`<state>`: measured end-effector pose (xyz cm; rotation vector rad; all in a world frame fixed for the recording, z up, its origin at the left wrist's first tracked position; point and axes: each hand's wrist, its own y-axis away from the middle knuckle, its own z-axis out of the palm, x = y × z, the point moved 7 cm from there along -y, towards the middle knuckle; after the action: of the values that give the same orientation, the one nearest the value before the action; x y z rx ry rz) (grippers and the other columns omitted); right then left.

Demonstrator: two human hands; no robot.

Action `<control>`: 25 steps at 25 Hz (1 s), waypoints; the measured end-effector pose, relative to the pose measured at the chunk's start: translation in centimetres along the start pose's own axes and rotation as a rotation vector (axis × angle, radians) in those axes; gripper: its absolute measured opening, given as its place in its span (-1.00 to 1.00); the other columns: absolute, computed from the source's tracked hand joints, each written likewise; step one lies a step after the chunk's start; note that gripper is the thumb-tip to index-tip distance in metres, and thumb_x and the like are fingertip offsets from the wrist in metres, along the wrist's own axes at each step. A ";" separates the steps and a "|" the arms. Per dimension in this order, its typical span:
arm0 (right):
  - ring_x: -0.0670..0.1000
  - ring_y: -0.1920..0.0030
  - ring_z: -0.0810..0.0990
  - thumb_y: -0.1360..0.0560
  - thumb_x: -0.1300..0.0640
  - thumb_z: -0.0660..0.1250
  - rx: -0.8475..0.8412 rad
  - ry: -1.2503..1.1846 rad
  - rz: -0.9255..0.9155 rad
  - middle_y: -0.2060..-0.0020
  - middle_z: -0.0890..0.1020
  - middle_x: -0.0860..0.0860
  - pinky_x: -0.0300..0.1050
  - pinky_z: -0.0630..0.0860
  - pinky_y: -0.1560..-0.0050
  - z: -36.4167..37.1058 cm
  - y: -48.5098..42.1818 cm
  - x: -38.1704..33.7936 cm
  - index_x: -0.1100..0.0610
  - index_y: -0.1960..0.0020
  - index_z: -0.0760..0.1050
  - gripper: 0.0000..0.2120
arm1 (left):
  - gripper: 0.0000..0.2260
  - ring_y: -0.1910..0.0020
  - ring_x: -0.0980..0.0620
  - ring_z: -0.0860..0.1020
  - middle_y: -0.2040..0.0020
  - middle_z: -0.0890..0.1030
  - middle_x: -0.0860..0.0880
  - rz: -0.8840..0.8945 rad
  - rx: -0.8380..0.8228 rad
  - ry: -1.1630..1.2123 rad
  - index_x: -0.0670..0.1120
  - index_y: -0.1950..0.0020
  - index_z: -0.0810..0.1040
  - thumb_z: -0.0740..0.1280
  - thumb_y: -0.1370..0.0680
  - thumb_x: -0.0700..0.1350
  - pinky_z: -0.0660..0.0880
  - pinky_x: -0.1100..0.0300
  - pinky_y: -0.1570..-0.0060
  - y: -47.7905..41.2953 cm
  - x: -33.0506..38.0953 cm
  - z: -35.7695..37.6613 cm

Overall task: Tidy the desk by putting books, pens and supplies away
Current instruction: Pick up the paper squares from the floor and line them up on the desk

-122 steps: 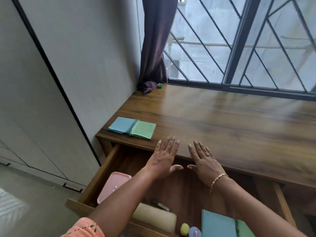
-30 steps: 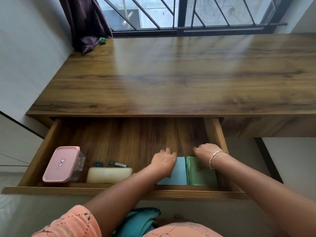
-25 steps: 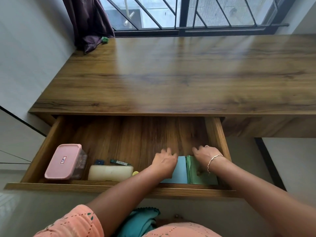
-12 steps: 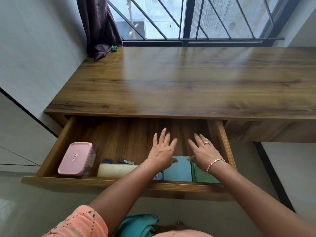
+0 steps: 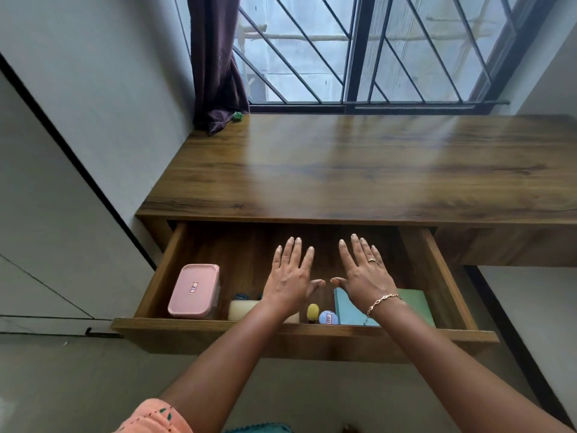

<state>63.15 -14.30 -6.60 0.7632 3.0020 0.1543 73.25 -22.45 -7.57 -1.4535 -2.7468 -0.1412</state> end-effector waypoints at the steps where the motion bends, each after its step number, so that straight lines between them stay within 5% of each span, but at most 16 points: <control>1: 0.11 -0.51 -0.26 -0.58 -0.17 -0.02 0.004 -0.007 0.003 -0.50 -0.25 0.16 -0.01 -0.25 -0.49 -0.3 0.0 -0.9 0.09 -0.50 -0.30 -0.31 | -0.39 -0.52 -0.10 -0.27 -0.55 -0.19 -0.16 -0.008 0.012 0.000 -0.06 -0.55 -0.14 -0.02 -0.61 0.19 -0.27 0.00 -0.47 0.5 -0.7 -0.3; 13: 0.09 -0.52 -0.17 -0.60 -0.10 -0.02 0.057 -0.084 0.063 -0.52 -0.13 0.15 -0.02 -0.20 -0.51 -0.4 1.6 -6.2 0.08 -0.52 -0.19 -0.40 | -0.43 -0.53 -0.09 -0.20 -0.55 -0.12 -0.17 -0.037 0.091 0.064 -0.09 -0.55 -0.11 -0.03 -0.63 0.13 -0.24 0.01 -0.48 4.1 -3.9 -0.5; 20: 0.11 -0.52 -0.11 -0.53 -0.16 -0.23 0.145 -0.195 0.017 -0.51 -0.04 0.16 -0.04 -0.19 -0.49 2.6 3.1 -8.3 0.10 -0.52 -0.04 -0.38 | -0.19 -0.54 -0.05 -0.18 -0.56 -0.06 -0.12 0.020 0.123 0.147 -0.07 -0.55 -0.02 -0.43 -0.37 0.24 -0.25 0.07 -0.47 6.0 -3.6 2.3; 22: 0.14 -0.52 -0.03 -0.42 -0.19 -0.32 0.178 -0.243 0.013 -0.50 0.06 0.18 -0.05 -0.14 -0.47 3.2 3.1 -8.2 0.13 -0.50 0.06 -0.25 | -0.23 -0.54 -0.05 -0.15 -0.56 -0.04 -0.12 0.029 0.172 0.151 -0.07 -0.54 0.03 -0.40 -0.41 0.21 -0.25 0.07 -0.47 6.0 -3.6 2.1; 25: 0.23 -0.39 0.34 -0.51 -0.08 -0.10 0.260 -0.205 0.012 -0.35 0.39 0.26 0.09 0.20 -0.38 3.0 2.9 -8.1 0.24 -0.35 0.38 -0.40 | -0.30 -0.54 -0.08 -0.09 -0.55 0.02 -0.15 0.042 0.218 0.137 -0.10 -0.53 0.11 -0.34 -0.47 0.16 -0.24 0.05 -0.46 5.6 -3.4 1.8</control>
<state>71.84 -15.41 -9.11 0.7636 2.8525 -0.3013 79.89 -21.95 -9.27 -1.3881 -2.5301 0.0566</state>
